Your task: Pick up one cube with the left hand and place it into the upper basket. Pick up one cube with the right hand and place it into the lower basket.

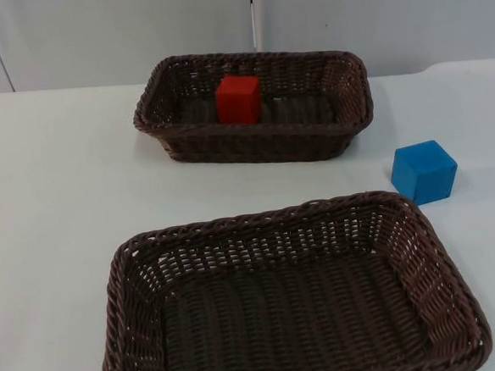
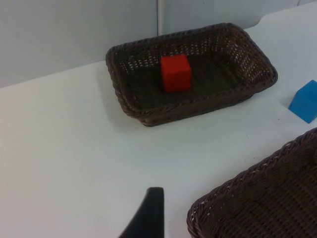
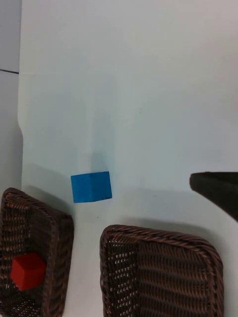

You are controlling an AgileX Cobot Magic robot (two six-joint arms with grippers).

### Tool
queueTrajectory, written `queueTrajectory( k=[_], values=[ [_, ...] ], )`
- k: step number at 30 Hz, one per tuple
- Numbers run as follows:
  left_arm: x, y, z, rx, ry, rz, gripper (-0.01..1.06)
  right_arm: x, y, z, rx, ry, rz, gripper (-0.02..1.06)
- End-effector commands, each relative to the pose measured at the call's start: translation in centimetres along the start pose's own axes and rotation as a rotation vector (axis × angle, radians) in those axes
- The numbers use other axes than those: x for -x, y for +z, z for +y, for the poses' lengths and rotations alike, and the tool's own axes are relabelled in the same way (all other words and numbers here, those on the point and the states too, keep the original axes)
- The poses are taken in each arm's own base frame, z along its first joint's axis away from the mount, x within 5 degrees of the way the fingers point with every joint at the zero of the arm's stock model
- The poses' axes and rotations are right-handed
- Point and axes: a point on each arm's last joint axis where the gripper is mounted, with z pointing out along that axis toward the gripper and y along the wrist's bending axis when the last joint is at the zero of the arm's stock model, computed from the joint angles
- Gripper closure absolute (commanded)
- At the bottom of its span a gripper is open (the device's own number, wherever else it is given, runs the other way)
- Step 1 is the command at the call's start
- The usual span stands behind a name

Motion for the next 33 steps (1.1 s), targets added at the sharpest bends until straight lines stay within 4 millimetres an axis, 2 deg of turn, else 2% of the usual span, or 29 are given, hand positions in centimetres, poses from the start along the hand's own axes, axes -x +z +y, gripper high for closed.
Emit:
queueTrajectory(
  k=[1, 3, 4, 8, 9, 14, 33],
  values=[
    [-0.2, -0.1, 0.0, 0.000, 0.006, -0.001, 0.16, 1.0, 0.0, 0.0, -0.004, 0.002, -0.012, -0.01],
    [-0.2, -0.1, 0.0, 0.000, 0.006, -0.001, 0.16, 2.8, 0.3, -0.1, -0.011, -0.003, 0.003, -0.01],
    [-0.2, -0.1, 0.0, 0.000, 0.006, -0.001, 0.16, 2.8, 0.3, -0.1, -0.011, -0.003, 0.003, -0.01],
    [-0.2, -0.1, 0.0, -0.001, 0.006, 0.001, 0.16, 5.3, 2.0, 0.0, -0.011, -0.005, 0.066, -0.01],
    [-0.2, -0.1, 0.0, -0.001, 0.006, 0.001, 0.16, 5.3, 2.0, 0.0, -0.011, -0.005, 0.066, -0.01],
    [-0.2, -0.1, -0.1, -0.001, 0.006, 0.003, 0.16, 7.8, 4.7, 0.0, -0.010, -0.006, 0.183, -0.01],
    [-0.2, -0.1, -0.1, -0.001, 0.006, 0.003, 0.16, 13.5, 12.1, 0.0, -0.008, -0.008, 0.392, -0.01]
  ],
)
